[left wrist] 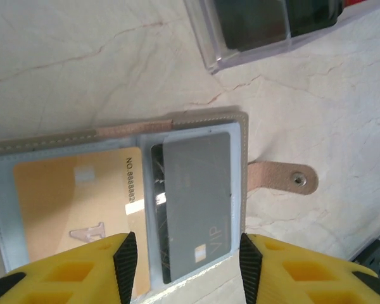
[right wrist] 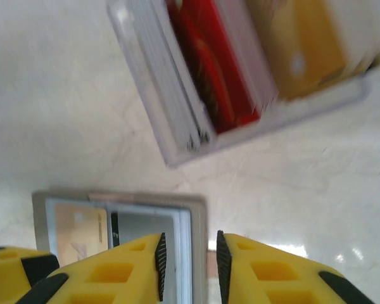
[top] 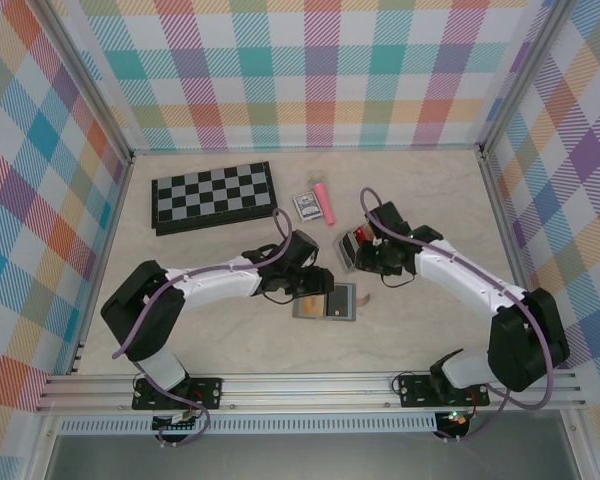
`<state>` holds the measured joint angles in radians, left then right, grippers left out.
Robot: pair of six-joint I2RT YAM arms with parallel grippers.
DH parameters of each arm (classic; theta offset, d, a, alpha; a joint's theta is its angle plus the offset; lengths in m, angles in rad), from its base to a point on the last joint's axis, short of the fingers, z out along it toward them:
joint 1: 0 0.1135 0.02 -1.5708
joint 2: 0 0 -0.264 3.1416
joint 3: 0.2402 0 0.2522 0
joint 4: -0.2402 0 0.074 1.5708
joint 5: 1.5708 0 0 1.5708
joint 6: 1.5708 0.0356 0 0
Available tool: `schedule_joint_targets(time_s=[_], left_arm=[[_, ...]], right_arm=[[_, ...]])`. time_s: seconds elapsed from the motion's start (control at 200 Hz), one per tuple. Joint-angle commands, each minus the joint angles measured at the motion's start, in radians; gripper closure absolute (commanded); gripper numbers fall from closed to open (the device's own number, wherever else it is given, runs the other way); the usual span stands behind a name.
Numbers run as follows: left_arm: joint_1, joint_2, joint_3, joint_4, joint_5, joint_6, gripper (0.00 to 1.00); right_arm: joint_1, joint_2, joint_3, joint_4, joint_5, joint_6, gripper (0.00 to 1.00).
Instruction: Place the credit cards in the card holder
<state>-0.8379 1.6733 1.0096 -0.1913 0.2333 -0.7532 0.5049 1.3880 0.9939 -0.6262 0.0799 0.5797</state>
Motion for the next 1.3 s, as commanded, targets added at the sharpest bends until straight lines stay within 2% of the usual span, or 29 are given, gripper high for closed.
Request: schedule_joint_targets(time_s=[0.0, 0.225, 0.41, 0.595, 0.845, 1.065, 1.16, 1.295], left_arm=[[0.047, 0.063, 0.088, -0.020, -0.009, -0.025, 0.50], [0.120, 0.254, 0.310, -0.022, 0.036, -0.083, 0.48], [0.130, 0.359, 0.458, -0.078, 0.046, -0.089, 0.48], [0.130, 0.411, 0.483, -0.071, 0.062, -0.118, 0.52], [0.129, 0.461, 0.489, -0.040, 0.092, -0.135, 0.51], [0.132, 0.443, 0.447, -0.077, 0.055, -0.092, 0.69], [0.132, 0.427, 0.440, -0.153, 0.030, -0.046, 0.75], [0.136, 0.407, 0.424, -0.175, 0.012, -0.002, 0.77]], right_arm=[[-0.055, 0.029, 0.069, -0.051, 0.043, -0.105, 0.68], [-0.103, 0.171, 0.236, -0.106, 0.070, -0.212, 0.65], [-0.104, 0.232, 0.298, -0.113, 0.015, -0.245, 0.65], [-0.105, 0.265, 0.316, -0.127, 0.005, -0.254, 0.66], [-0.104, 0.287, 0.308, -0.117, -0.025, -0.265, 0.65], [-0.100, 0.324, 0.320, -0.124, -0.024, -0.312, 0.66], [-0.086, 0.340, 0.331, -0.129, -0.005, -0.339, 0.65], [-0.055, 0.359, 0.351, -0.135, 0.029, -0.370, 0.65]])
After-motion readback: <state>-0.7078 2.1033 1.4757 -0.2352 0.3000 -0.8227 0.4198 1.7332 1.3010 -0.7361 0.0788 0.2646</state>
